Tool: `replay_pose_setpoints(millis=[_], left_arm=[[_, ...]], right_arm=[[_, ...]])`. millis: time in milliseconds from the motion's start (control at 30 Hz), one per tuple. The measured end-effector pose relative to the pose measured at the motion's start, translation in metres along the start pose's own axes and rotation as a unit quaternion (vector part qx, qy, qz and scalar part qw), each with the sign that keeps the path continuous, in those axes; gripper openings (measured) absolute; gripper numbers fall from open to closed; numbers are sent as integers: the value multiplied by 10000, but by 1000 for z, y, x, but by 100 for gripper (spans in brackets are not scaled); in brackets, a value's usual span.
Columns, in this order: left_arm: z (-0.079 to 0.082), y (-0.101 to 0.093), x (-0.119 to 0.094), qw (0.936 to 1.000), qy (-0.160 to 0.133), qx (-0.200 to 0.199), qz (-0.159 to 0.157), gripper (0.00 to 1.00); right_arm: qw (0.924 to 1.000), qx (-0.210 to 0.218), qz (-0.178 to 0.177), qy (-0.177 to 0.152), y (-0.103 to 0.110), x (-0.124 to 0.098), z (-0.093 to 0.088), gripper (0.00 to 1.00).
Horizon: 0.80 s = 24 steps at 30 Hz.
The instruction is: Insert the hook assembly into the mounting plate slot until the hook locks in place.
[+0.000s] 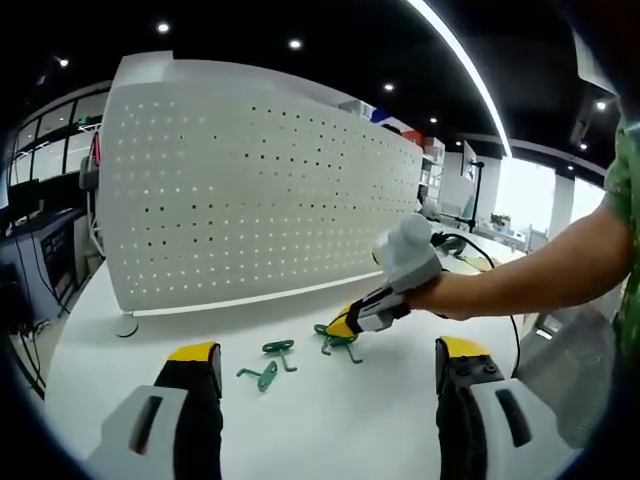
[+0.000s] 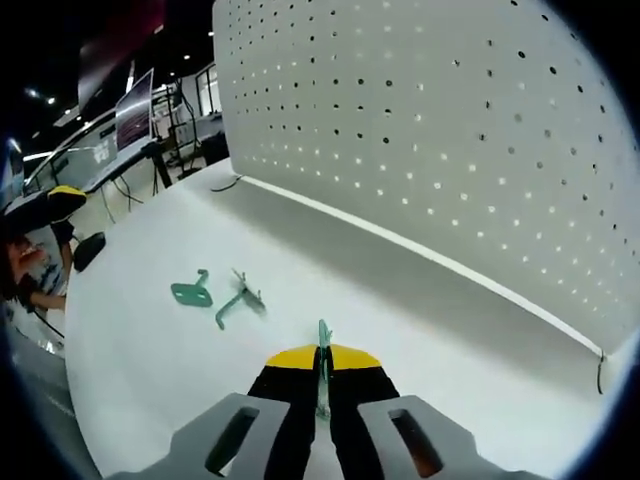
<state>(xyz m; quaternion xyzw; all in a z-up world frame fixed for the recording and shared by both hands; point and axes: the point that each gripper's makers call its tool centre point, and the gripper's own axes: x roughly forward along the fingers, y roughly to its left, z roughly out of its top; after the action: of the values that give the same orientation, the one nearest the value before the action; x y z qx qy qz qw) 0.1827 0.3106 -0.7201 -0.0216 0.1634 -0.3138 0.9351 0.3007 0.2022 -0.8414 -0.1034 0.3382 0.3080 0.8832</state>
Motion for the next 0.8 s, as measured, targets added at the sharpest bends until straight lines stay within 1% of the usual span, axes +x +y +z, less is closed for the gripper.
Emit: replay_pose_setpoints(millis=[333,567,800], left_arm=[[0,-2,1,10000,16,22,-19,90],[0,-4,1,10000,23,44,-31,90],[1,-6,1,10000,5,58,-48,90]], right_arm=[[10000,91,32,7,-4,-1,-1,0],[9998,150,79,-59,-4,-6,5,0],[9994,261,189,-145,-4,-15,13,0]])
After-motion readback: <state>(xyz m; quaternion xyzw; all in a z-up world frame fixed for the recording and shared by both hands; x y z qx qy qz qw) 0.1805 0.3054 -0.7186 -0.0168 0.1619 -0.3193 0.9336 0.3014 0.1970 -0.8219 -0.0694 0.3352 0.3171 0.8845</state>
